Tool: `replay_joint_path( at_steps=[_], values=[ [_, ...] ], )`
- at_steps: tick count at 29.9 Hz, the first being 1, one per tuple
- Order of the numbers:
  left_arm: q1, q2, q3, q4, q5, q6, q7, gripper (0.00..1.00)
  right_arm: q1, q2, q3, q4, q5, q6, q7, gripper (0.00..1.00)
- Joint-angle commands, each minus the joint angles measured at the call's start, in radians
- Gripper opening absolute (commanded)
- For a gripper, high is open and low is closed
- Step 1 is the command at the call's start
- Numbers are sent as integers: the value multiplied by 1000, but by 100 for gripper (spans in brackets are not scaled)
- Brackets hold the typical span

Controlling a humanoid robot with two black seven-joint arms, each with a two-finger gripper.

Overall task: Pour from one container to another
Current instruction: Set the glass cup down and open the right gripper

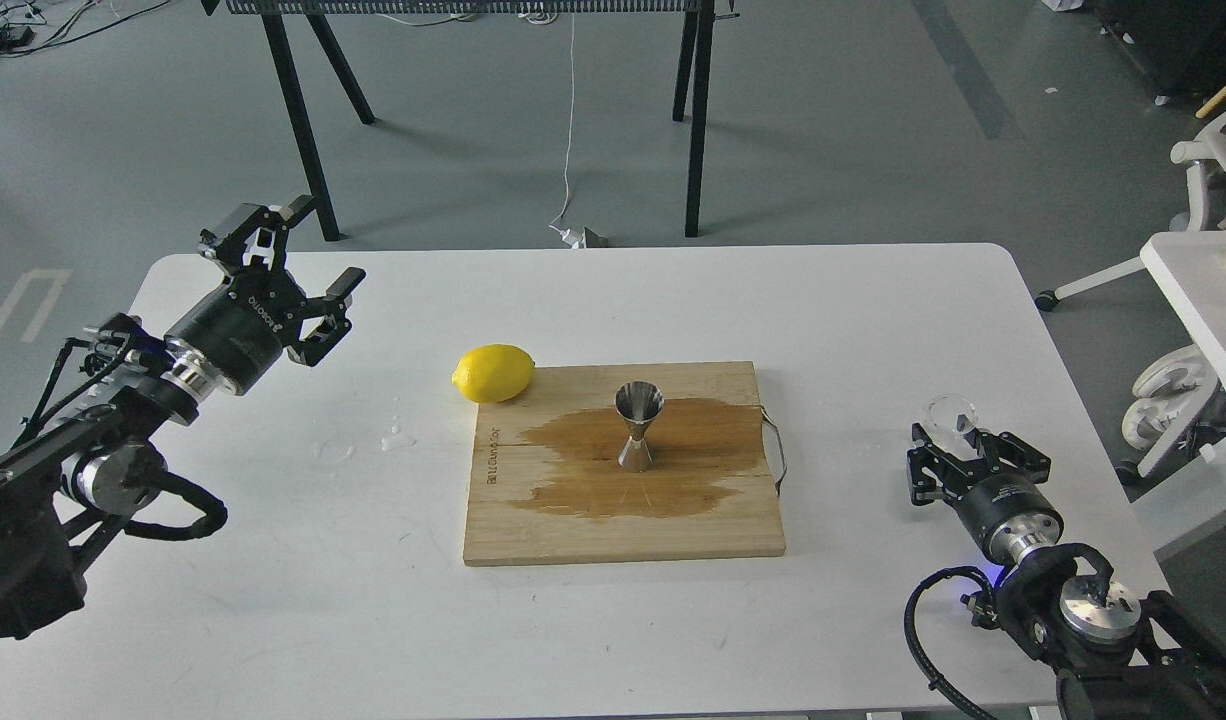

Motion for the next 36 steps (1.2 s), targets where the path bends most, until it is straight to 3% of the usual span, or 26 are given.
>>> replay_joint_path(
  at_steps=[1, 22, 25, 36],
  values=[
    [-1, 1, -2, 0, 0, 0, 0, 90, 3, 0, 0, 1, -2, -3, 0, 62],
    [1, -1, 1, 0, 0, 0, 0, 90, 15, 2, -21, 1, -2, -28, -1, 87],
    [1, -1, 1, 0, 0, 0, 0, 90, 14, 3, -21, 3, -2, -28, -1, 96],
    [-1, -1, 0, 0, 0, 0, 0, 90, 14, 12, -21, 5, -2, -26, 0, 98]
  ],
)
